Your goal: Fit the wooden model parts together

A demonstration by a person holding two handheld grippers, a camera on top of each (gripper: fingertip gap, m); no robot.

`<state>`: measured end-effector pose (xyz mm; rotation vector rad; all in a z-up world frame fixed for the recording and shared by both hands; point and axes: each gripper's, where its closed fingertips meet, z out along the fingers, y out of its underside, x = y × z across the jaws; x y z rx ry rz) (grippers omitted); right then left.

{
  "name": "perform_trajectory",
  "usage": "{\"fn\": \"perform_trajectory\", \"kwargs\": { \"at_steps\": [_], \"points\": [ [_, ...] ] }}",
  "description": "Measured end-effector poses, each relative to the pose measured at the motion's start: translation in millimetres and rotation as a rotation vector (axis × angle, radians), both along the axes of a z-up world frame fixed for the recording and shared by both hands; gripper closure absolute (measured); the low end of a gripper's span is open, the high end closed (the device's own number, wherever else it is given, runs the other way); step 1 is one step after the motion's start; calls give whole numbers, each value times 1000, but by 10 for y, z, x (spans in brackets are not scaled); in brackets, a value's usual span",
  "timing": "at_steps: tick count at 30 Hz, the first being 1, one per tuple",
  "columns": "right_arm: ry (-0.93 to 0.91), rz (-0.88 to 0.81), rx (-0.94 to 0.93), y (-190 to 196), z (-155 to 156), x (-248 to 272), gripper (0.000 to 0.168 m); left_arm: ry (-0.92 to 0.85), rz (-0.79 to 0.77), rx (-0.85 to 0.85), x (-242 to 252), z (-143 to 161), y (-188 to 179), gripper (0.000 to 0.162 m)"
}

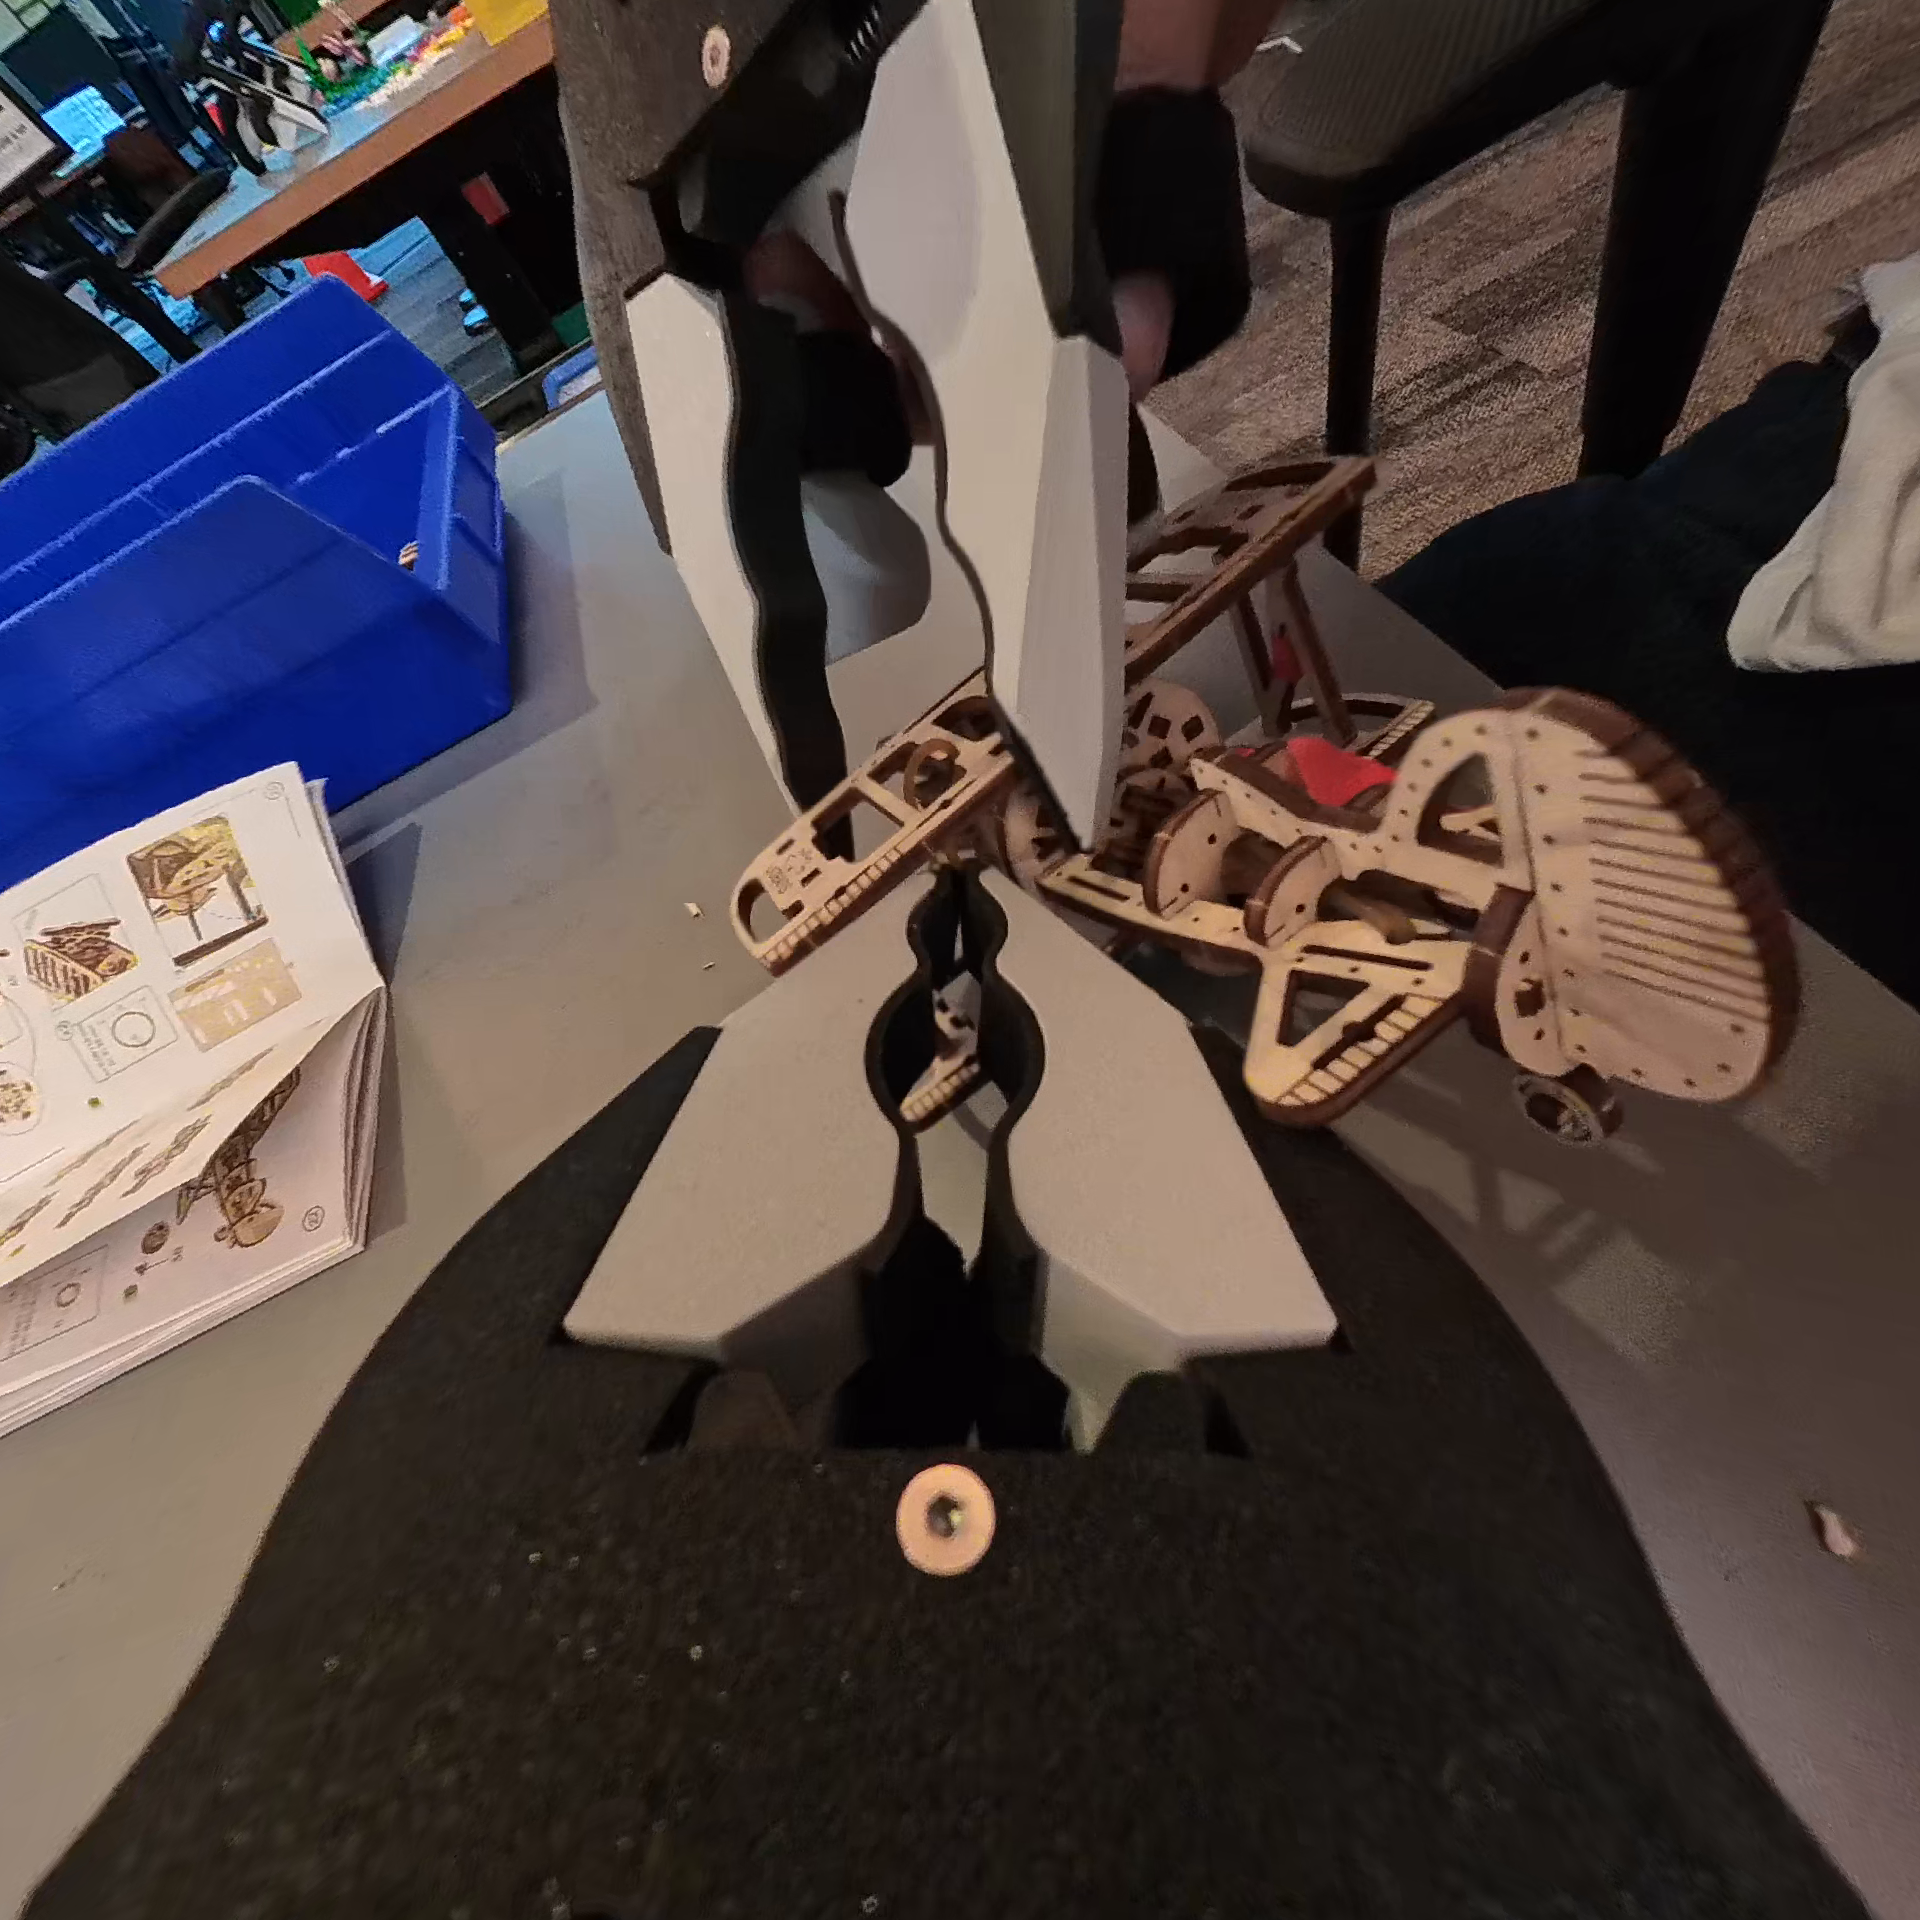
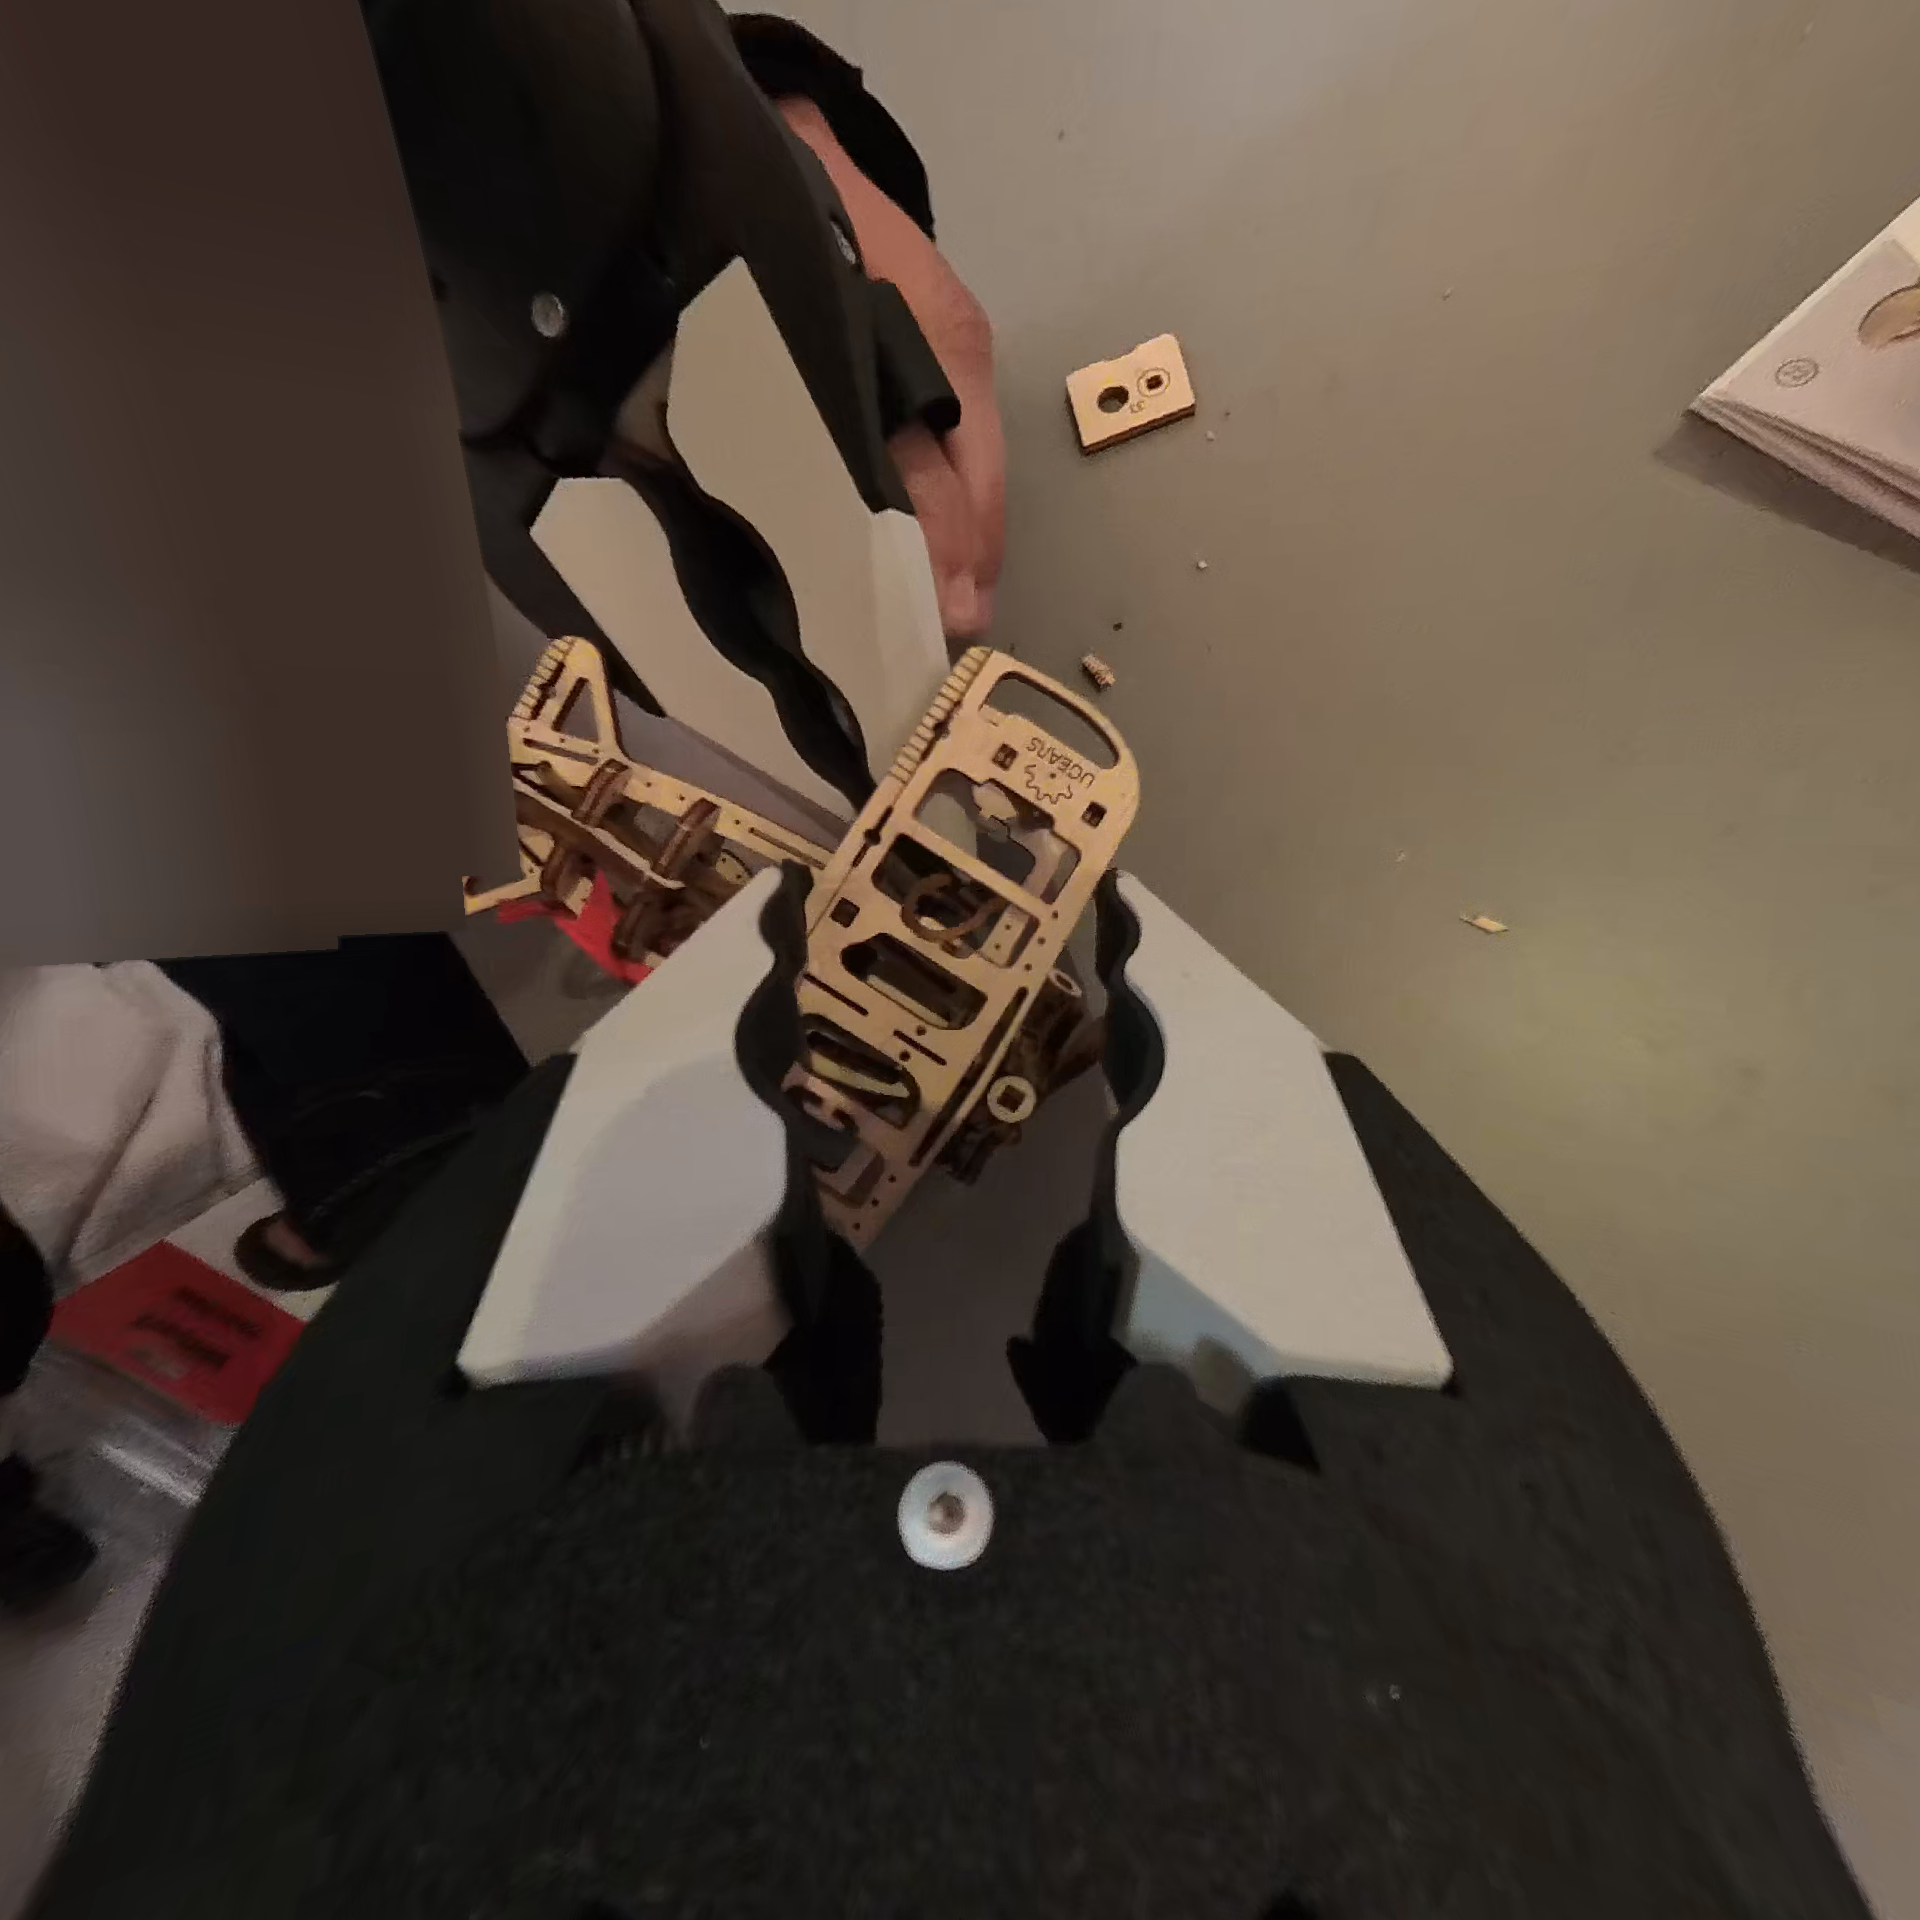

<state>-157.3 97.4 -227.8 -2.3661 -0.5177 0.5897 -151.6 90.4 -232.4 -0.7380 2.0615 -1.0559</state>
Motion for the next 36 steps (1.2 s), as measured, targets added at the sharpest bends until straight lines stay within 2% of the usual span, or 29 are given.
{"fn": "perform_trajectory", "kwargs": {
  "at_steps": [6,12,27,29,31,33,36],
  "points": [
    [64,-76,-100,-5,-30,72,116,-10,51,-17,-52,42,55,162],
    [17,-66,-30,-54,-15,150,116,37,119,-29,-133,-9,112,162],
    [121,-66,-5,-35,1,103,115,46,162,-112,-71,64,121,162],
    [157,-64,18,-27,102,92,112,40,202,-110,-75,108,204,162],
    [161,-56,66,-24,276,130,109,26,245,-177,-125,215,263,162],
    [109,-54,148,-15,475,253,106,17,269,-254,-218,329,263,162],
    [80,-21,349,35,715,377,110,-12,344,-250,-350,509,374,162]
  ]
}}
